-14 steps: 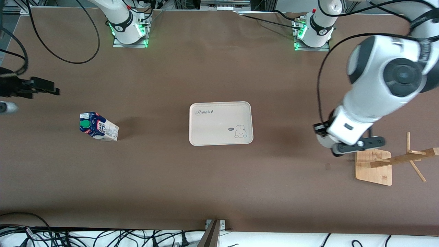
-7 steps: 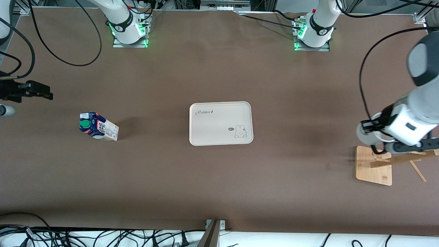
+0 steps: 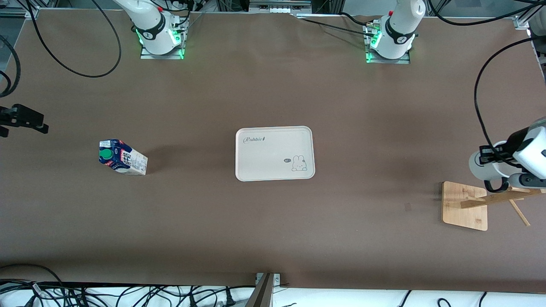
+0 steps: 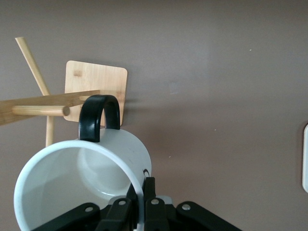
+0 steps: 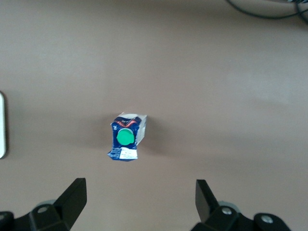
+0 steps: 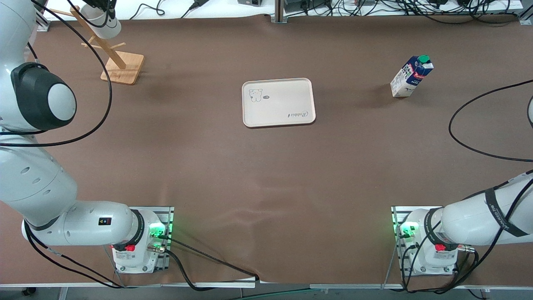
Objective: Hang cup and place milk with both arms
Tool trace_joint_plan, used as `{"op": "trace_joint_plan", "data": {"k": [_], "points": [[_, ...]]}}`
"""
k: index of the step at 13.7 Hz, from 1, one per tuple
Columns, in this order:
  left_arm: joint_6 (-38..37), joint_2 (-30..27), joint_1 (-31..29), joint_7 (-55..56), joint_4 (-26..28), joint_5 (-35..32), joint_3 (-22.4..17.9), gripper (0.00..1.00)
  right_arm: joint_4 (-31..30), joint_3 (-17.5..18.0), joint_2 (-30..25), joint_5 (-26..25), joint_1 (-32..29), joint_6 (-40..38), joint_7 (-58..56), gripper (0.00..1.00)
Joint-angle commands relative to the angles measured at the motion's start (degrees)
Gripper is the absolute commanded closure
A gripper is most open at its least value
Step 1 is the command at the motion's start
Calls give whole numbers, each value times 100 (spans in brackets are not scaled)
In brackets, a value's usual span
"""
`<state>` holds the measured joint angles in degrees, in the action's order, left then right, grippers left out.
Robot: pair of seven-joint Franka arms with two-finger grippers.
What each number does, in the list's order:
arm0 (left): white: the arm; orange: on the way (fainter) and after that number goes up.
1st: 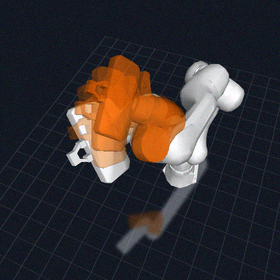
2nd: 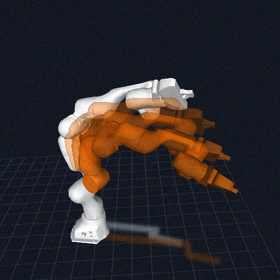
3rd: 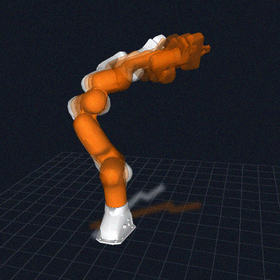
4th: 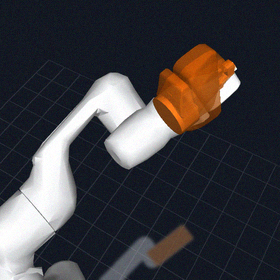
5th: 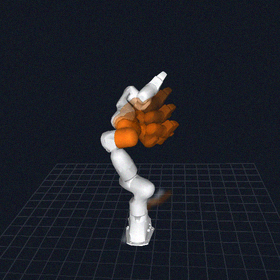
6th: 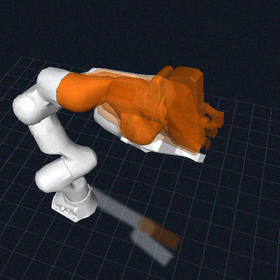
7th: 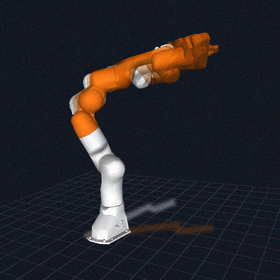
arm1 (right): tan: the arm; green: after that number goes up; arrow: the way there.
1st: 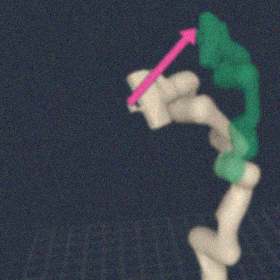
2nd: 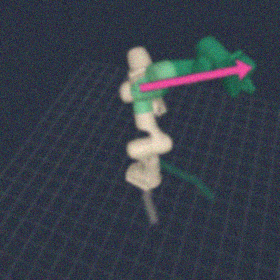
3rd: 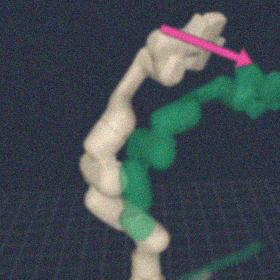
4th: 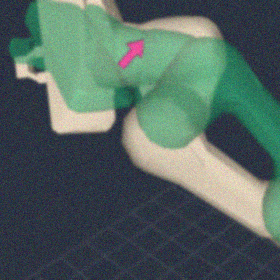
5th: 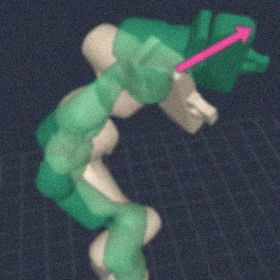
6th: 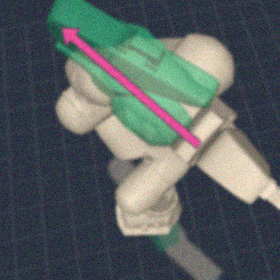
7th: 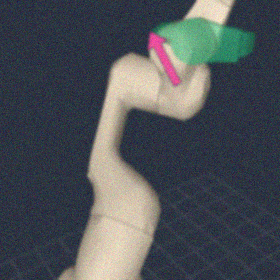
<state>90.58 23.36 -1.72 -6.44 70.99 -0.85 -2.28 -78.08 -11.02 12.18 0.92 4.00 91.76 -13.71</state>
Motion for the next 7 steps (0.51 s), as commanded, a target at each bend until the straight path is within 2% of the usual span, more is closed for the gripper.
{"op": "trace_joint_plan", "data": {"k": [1, 3, 7], "points": [[152, 46, -127, -497, -59, -38, 53, 100, -191, 170, -348, -92, -84, 27, -44, 0], [293, 81, -232, -726, -59, -30, 52, 100, -155, 188, -348, -100, -40, -350, 0, 0], [417, 116, -433, -736, -33, -12, 52, 100, -173, 170, -383, -100, -57, -282, -52, 0]]}}
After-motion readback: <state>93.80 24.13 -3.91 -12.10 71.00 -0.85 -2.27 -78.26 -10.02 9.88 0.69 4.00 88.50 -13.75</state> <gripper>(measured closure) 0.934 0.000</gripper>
